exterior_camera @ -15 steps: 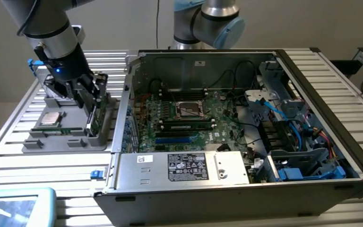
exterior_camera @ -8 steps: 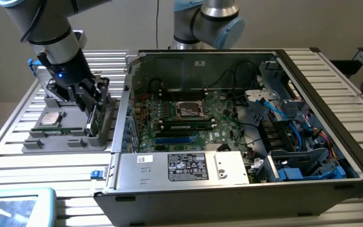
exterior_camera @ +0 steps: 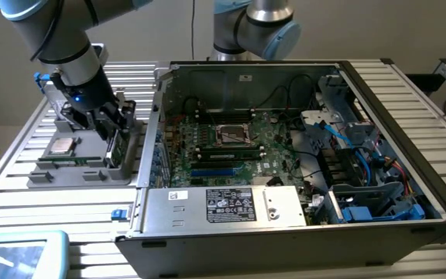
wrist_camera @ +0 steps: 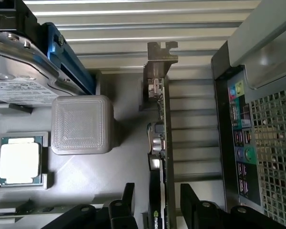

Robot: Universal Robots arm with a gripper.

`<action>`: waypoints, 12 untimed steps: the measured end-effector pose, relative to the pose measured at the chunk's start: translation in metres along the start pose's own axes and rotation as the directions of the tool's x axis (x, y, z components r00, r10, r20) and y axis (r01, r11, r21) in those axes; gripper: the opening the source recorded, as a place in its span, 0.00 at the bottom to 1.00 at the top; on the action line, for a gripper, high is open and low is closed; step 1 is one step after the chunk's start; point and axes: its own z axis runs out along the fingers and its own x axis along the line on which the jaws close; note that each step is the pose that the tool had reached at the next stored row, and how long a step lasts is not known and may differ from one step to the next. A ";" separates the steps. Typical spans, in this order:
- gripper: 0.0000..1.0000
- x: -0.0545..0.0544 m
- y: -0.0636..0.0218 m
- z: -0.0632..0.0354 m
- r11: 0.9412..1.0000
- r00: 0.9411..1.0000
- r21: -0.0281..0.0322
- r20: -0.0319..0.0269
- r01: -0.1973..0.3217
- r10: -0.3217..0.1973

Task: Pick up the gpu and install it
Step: 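Pick up the gpu and move the gpu toward the slot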

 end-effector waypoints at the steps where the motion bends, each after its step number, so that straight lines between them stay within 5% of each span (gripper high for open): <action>1: 0.51 0.000 -0.0001 0.0013 1.000 1.000 -0.002 0.001 0.000 0.000; 12: 0.51 0.000 -0.0012 0.0089 1.000 1.000 -0.009 0.001 -0.002 0.002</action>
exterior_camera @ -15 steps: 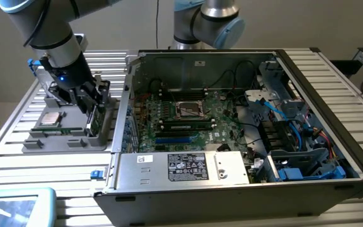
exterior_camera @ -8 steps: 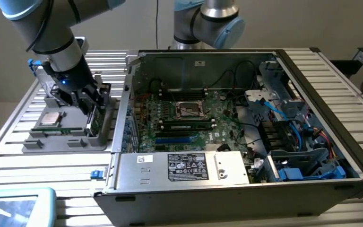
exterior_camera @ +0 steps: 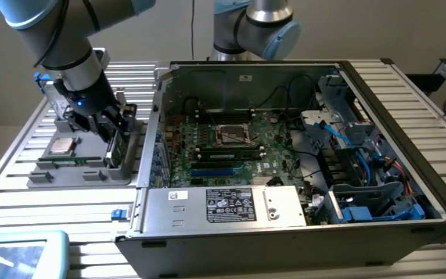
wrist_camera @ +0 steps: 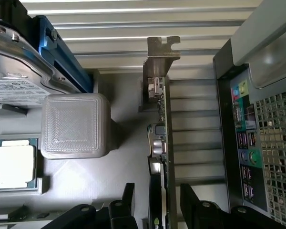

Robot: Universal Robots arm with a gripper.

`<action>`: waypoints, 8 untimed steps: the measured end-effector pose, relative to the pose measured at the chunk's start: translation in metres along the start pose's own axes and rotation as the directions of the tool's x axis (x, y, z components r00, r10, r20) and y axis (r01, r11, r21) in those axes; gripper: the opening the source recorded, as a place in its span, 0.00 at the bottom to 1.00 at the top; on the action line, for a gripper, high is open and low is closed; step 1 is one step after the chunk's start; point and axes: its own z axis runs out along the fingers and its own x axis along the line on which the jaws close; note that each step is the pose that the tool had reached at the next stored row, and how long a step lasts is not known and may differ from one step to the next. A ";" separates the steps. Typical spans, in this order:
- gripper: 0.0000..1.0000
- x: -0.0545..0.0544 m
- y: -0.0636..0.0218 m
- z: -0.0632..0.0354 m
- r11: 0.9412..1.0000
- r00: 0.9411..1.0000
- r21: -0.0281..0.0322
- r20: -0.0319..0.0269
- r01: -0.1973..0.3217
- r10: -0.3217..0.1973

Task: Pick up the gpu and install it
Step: 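Pick up the gpu and move the gpu toward the slot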

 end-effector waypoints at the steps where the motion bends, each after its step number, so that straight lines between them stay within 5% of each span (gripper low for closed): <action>1: 0.51 0.000 -0.0001 0.0005 1.000 1.000 0.000 0.000 0.000 0.000; 8: 0.48 0.000 -0.0005 0.0035 1.000 1.000 -0.001 0.000 -0.001 0.001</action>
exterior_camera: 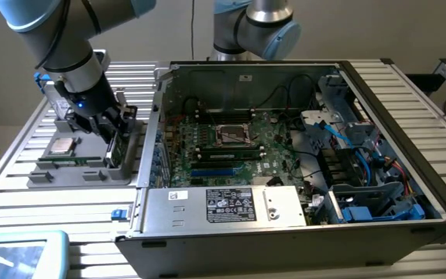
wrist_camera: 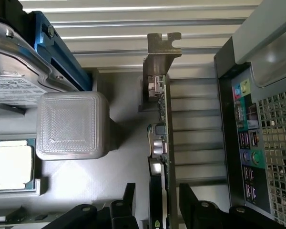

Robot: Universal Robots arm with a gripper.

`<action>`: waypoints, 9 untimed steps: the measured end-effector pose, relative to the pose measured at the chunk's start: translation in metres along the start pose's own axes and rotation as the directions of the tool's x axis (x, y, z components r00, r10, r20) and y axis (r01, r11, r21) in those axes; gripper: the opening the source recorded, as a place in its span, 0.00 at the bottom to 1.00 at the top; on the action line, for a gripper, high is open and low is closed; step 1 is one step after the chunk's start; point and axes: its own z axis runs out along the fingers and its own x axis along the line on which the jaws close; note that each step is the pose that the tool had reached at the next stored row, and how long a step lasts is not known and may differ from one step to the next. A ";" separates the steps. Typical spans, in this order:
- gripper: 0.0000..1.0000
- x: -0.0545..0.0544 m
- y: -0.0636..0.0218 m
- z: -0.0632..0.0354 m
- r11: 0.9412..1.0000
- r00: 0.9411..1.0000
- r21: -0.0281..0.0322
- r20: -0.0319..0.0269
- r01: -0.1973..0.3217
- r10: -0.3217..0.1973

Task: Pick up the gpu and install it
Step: 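Pick up the gpu and move the gpu toward the slot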

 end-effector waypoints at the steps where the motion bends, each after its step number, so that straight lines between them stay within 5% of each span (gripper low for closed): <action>1: 0.42 0.000 0.0000 0.0003 1.000 1.000 0.000 0.000 0.000 0.000; 4: 0.30 0.000 -0.0001 0.0008 1.000 1.000 0.000 0.000 0.000 0.000; 9: 0.27 0.000 -0.0001 0.0009 1.000 1.000 0.000 -0.001 0.000 0.000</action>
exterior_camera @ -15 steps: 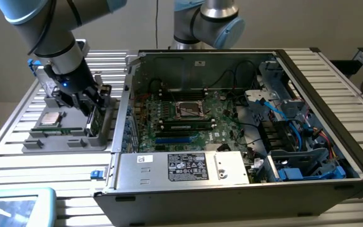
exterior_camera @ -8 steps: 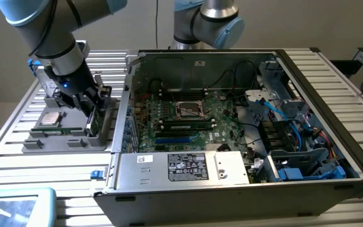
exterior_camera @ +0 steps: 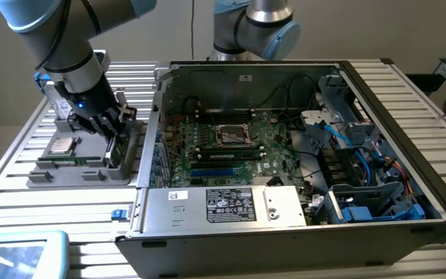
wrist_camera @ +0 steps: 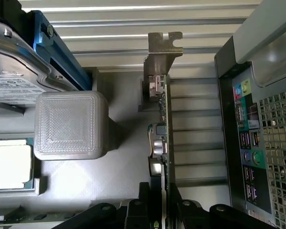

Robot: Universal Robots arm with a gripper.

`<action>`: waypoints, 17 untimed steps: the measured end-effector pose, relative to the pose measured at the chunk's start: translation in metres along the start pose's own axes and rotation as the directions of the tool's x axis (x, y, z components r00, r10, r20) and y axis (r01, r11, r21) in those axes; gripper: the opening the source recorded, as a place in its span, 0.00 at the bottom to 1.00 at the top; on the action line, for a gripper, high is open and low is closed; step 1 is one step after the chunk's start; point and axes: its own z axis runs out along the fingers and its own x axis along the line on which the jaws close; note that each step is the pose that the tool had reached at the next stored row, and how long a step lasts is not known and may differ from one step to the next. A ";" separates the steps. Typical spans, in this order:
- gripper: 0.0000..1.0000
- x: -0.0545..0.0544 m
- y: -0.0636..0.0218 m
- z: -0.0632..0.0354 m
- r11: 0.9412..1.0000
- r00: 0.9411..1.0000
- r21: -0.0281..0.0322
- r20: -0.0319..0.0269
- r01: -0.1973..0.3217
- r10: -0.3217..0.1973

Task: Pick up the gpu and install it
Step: 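Pick up the gpu and move the gpu toward the slot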

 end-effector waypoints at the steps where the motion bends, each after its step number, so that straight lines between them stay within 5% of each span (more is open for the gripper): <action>1: 0.27 0.000 0.0000 0.0000 1.000 1.000 0.000 0.000 0.000 0.000; 5: 0.27 0.000 0.0003 -0.0018 1.000 1.000 -0.002 0.000 0.000 0.000; 17: 0.27 -0.002 0.0070 -0.0495 1.000 1.000 -0.006 -0.001 0.000 0.000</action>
